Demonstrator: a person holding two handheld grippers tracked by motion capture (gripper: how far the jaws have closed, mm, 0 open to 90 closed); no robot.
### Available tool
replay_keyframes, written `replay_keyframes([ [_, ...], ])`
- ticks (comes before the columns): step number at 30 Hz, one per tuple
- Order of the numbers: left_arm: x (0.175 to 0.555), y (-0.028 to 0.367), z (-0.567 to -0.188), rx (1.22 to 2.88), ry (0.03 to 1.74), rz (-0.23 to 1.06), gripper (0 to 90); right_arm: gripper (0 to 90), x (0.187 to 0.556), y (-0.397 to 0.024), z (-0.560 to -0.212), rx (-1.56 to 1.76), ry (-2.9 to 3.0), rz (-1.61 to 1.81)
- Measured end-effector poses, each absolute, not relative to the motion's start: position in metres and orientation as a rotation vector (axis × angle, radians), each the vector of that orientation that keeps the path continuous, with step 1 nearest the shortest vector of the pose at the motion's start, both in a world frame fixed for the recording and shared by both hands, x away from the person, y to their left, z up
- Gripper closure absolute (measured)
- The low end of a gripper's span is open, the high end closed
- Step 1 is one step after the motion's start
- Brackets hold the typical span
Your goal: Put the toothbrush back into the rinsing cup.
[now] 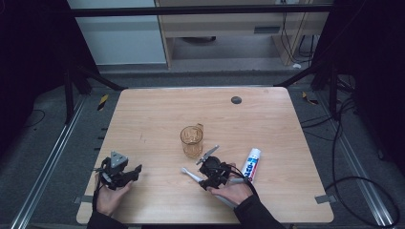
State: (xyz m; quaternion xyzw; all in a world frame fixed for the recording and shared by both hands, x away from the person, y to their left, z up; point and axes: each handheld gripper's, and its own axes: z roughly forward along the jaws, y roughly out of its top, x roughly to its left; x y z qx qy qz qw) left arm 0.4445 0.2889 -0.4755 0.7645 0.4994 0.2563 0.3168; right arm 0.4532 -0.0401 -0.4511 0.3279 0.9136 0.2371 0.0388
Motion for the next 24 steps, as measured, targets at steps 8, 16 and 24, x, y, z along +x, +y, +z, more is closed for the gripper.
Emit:
replay_keyframes([
  [8, 0.445, 0.289, -0.476, 2.016, 1.315, 0.674, 39.9, 59.0, 0.454, -0.037, -0.454, 0.997, 2.823, 0.696],
  [16, 0.445, 0.289, -0.476, 2.018, 1.317, 0.674, 39.8, 59.9, 0.455, -0.034, -0.459, 0.999, 2.841, 0.662],
  [24, 0.445, 0.289, -0.476, 2.023, 1.315, 0.672, 39.9, 60.6, 0.456, -0.033, -0.465, 0.996, 2.854, 0.643],
])
